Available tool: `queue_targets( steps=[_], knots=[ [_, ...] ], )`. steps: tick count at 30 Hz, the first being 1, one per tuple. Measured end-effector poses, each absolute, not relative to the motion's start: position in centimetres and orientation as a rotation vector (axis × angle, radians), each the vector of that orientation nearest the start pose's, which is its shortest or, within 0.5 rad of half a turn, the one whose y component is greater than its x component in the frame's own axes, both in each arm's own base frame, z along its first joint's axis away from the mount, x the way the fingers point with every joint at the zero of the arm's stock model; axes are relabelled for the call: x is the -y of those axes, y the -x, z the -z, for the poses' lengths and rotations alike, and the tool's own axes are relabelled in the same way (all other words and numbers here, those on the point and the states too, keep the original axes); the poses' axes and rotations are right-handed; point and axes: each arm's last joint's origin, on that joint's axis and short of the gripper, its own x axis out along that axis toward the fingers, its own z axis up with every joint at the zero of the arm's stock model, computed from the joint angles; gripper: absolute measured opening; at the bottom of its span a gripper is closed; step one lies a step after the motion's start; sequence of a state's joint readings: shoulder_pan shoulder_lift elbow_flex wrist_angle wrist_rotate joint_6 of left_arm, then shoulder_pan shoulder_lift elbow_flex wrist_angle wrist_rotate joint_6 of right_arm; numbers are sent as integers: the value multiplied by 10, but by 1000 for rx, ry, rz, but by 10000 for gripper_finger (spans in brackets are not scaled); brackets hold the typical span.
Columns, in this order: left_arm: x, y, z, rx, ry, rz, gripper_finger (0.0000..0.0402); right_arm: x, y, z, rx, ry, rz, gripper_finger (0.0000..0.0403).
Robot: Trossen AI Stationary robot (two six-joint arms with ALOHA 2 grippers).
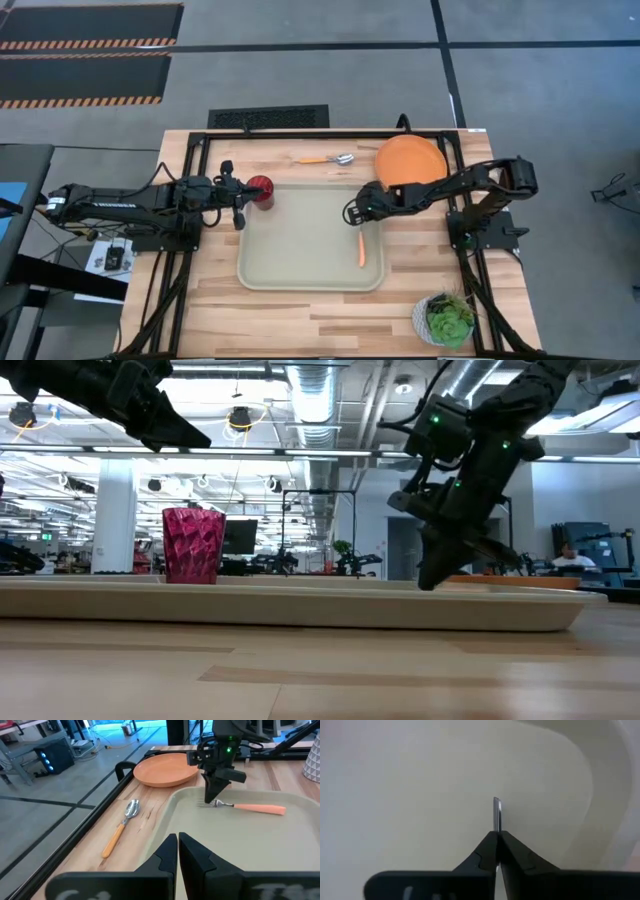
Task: Pick and place plate/cup/fork/spoon on tray
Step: Put the orange fork on the right side of the gray serving tray
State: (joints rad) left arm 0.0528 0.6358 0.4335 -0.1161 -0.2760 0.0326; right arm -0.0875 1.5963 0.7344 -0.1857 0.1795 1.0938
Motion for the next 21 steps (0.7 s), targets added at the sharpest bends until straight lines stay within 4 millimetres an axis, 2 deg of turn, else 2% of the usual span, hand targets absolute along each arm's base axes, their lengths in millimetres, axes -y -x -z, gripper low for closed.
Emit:
queue_targets(
  steps=[12, 21],
  knots=[
    [-16, -150, -240, -322, -67, -321, 6, 29, -273, -137, -856, -898, 800, 119],
    [-16, -150, -240, -320, -53, -323, 6, 30, -279, -171, -890, -852, 779, 155]
  ],
)
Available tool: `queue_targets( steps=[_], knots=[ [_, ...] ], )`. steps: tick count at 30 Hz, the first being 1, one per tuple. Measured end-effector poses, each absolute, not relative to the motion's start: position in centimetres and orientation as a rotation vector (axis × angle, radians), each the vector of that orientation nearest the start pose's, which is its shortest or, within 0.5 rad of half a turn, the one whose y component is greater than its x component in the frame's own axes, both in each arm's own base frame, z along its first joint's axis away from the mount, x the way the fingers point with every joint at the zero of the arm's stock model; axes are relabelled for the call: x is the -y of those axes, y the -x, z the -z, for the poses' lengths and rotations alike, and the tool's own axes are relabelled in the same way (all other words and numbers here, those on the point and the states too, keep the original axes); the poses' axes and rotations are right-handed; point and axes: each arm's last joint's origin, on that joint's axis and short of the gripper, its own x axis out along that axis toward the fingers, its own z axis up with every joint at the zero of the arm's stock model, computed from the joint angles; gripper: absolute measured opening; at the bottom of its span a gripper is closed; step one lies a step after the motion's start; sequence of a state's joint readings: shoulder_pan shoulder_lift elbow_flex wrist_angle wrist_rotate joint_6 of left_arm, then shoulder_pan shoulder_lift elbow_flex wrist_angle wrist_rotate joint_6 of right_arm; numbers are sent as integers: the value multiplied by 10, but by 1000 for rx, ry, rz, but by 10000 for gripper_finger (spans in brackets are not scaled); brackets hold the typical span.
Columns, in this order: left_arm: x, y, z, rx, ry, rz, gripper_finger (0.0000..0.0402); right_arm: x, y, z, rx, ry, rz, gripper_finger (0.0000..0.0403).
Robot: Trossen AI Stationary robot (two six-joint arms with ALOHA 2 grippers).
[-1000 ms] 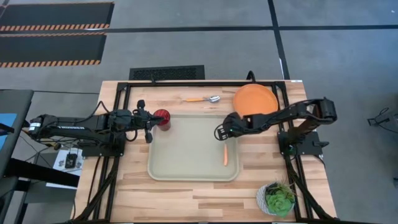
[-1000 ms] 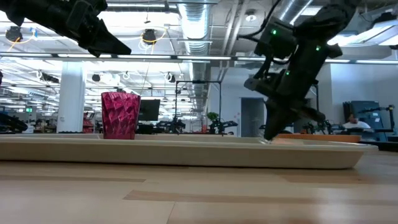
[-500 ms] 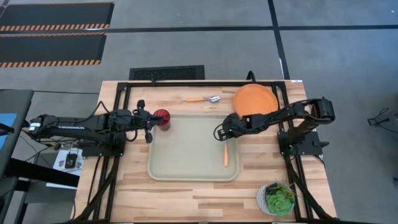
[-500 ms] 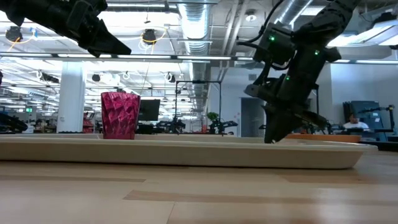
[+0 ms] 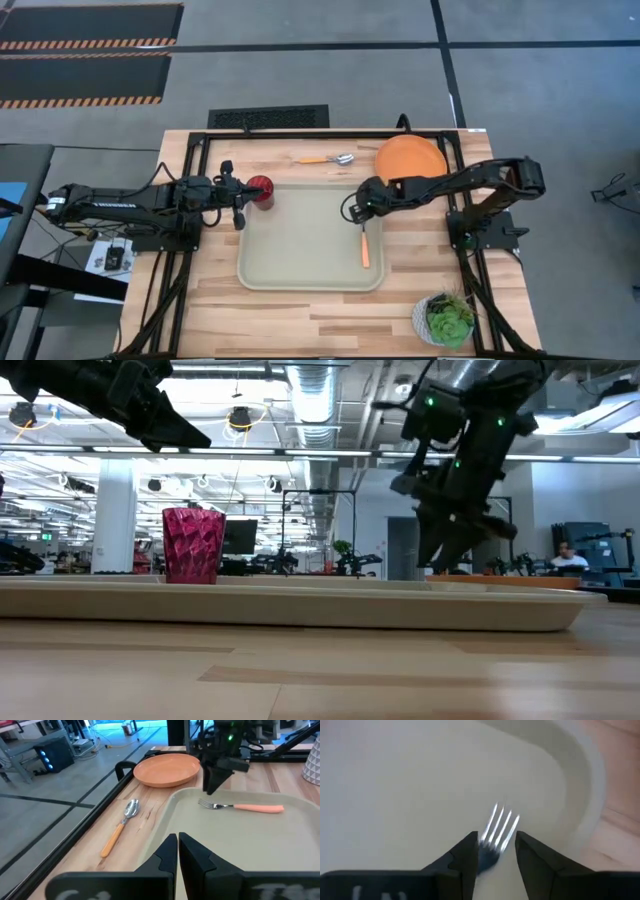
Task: Pick and place plate/cup/fork/spoon on tray
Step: Put the orange fork on the right side of the gray serving tray
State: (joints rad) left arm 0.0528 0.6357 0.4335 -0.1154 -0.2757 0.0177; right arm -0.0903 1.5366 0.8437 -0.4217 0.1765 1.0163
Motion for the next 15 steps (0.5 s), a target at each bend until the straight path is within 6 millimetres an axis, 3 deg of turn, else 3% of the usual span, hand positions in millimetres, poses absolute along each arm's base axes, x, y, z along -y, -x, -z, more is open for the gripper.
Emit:
queue_targets(
  steps=[9, 15],
  knots=[
    [-16, -150, -241, -303, -46, -315, 6, -11, -289, -173, -1018, -903, 716, 86],
    [-16, -148, -235, -155, -24, -232, 6, -31, -305, -184, -1096, -804, 758, 70]
  ],
)
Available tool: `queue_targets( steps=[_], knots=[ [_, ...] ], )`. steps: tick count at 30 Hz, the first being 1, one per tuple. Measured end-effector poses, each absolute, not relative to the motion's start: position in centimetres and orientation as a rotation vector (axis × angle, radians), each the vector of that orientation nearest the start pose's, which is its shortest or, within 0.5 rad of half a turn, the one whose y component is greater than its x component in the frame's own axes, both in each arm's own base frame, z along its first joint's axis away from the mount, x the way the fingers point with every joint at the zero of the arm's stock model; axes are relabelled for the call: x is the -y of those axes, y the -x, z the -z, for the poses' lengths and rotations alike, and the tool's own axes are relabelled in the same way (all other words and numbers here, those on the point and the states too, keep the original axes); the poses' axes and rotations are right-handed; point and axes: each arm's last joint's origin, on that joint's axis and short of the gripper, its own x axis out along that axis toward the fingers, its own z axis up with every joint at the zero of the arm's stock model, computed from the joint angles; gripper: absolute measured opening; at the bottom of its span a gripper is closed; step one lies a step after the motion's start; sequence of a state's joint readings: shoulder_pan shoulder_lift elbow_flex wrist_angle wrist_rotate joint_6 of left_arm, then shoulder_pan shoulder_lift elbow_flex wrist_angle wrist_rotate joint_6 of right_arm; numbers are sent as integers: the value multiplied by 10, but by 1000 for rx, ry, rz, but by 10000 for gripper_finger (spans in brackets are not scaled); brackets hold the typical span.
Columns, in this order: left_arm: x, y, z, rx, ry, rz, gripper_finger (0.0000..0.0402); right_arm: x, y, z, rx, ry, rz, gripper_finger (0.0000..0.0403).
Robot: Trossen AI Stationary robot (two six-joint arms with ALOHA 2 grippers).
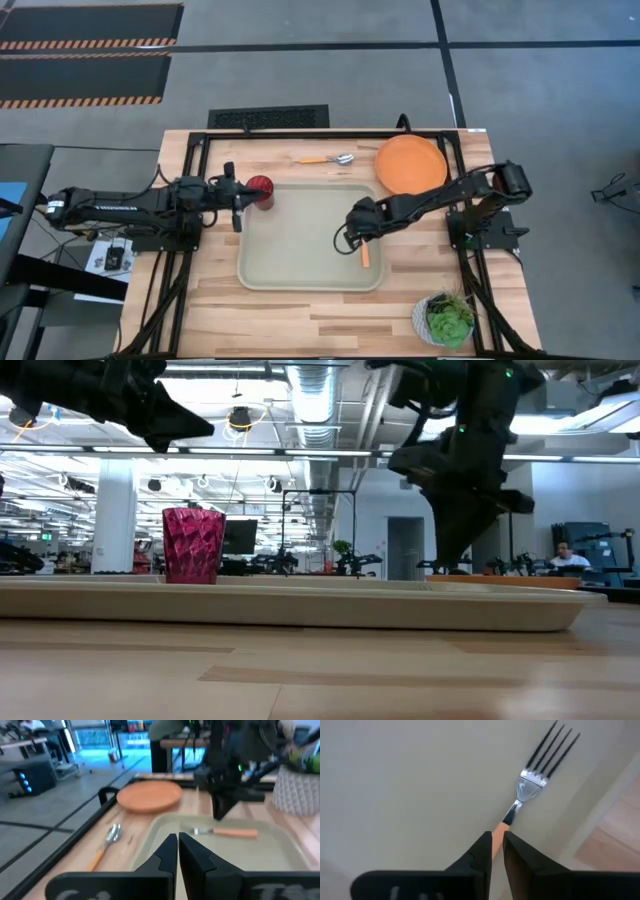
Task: Pick and place plate/cup/fork/spoon on tray
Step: Put the orange fork on the right side of the gray serving tray
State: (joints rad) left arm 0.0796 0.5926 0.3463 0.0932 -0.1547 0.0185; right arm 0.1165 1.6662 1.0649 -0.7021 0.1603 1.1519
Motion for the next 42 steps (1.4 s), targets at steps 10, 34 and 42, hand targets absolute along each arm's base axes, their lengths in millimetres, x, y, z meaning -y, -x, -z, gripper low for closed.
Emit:
queue_targets(
  steps=[10, 34, 42],
  knots=[
    [-20, -130, -240, -118, -14, -268, 6, -31, -319, -158, -1204, -803, 825, 60],
    [-21, -126, -240, -128, -16, -294, 6, -14, -321, -159, -1156, -881, 891, 135],
    [-21, -126, -239, -135, -16, -294, 6, -12, -314, -152, -1170, -904, 946, 119]
  ],
)
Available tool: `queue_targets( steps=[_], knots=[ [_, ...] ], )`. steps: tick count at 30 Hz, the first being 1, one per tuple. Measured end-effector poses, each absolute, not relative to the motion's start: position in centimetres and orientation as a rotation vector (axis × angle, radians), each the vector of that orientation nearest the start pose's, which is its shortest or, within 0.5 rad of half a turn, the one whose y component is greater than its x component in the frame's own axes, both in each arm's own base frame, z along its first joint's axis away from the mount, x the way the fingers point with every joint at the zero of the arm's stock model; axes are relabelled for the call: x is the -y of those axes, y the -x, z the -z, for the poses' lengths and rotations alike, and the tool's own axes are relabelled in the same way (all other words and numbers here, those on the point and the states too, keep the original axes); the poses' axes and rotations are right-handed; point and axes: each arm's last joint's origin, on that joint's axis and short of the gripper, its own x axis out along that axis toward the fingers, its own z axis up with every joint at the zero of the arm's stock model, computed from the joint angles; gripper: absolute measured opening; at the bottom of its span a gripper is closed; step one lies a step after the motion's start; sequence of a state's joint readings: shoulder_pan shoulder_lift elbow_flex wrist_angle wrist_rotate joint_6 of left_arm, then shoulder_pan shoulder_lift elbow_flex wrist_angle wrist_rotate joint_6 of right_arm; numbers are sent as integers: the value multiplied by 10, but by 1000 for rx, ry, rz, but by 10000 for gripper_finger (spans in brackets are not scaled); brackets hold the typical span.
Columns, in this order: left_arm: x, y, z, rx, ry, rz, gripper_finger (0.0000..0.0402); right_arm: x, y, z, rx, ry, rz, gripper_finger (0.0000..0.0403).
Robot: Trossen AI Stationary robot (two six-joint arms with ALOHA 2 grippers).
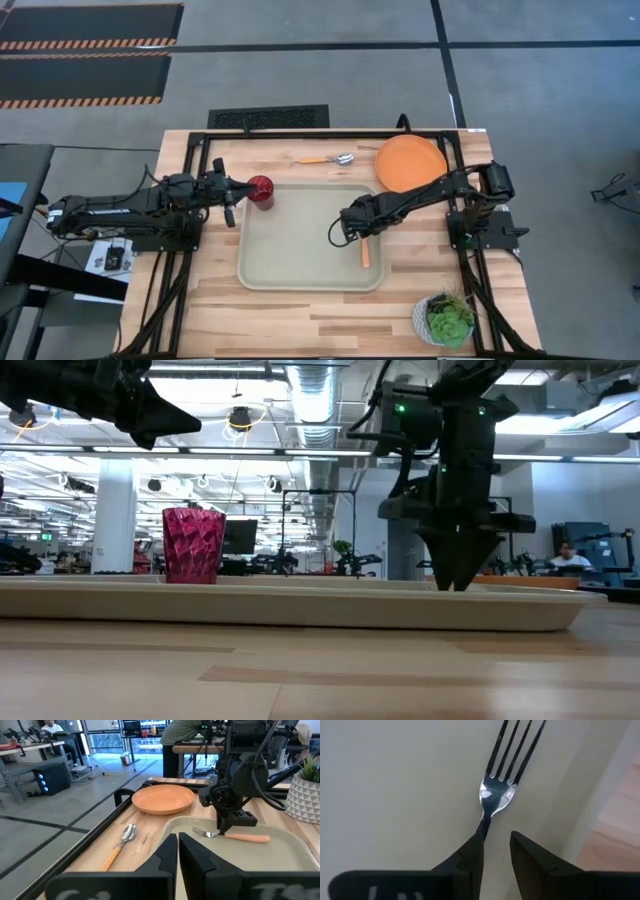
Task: Pick and place plate/cup/fork/spoon on tray
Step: Put the orange fork on the right side of the gray serving tray
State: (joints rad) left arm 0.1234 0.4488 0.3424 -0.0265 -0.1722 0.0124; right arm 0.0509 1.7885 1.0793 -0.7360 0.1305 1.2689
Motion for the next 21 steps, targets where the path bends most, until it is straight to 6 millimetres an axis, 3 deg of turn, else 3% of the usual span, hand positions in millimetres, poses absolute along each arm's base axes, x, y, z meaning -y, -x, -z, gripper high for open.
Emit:
queue_targets(
  steps=[13, 21],
  knots=[
    [-21, -126, -239, -136, -16, -295, 6, -7, -314, -149, -1151, -908, 935, 128],
    [-21, -126, -238, -144, -18, -312, 6, -6, -322, -158, -1128, -903, 905, 134]
  ],
)
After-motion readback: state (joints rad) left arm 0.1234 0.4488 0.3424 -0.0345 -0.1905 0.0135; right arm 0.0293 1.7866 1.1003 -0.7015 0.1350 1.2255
